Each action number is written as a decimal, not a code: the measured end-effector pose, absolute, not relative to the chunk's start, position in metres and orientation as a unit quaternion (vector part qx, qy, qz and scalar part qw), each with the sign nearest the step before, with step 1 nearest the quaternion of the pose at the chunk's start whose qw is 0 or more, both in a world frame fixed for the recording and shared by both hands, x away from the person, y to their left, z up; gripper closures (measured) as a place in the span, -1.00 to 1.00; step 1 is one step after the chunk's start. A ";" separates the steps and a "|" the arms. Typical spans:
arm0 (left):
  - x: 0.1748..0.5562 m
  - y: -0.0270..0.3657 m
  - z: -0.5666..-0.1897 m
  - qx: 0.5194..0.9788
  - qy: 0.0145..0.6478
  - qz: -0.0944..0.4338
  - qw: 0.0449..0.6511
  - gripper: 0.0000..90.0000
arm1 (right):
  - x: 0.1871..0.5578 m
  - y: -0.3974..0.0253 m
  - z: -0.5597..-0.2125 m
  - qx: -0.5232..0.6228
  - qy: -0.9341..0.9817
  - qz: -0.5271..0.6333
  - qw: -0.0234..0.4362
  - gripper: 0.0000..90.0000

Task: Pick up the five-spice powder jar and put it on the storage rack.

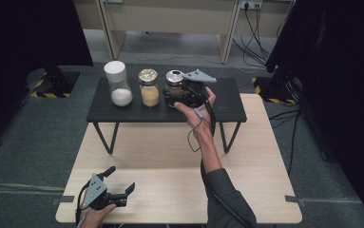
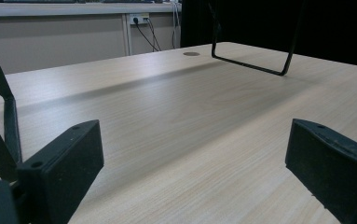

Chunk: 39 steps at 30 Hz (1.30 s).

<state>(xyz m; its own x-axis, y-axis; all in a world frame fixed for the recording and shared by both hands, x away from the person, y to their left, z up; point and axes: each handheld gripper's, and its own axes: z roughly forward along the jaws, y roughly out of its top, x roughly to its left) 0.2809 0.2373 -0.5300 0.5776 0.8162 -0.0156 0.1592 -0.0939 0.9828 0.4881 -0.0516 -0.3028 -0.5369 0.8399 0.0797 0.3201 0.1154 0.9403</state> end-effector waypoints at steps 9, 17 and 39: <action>0.281 0.237 -0.530 0.681 0.358 0.288 0.570 -0.92 | 0.480 -0.058 -0.300 0.413 0.692 0.535 0.255 -0.92; 0.281 0.237 -0.530 0.681 0.358 0.288 0.570 -0.92 | 0.471 -0.061 -0.300 0.408 0.685 0.548 0.254 -0.94; 0.281 0.237 -0.530 0.681 0.358 0.288 0.570 -0.92 | 0.433 -0.068 -0.309 0.374 0.677 0.583 0.248 -0.96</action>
<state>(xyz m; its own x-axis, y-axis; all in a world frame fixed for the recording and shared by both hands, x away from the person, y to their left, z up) 0.2809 0.2373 -0.5300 0.5771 0.8165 -0.0158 0.1595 -0.0937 0.9827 0.4333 -0.0683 -0.3091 -0.5965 0.7964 0.1002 0.2177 0.0404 0.9752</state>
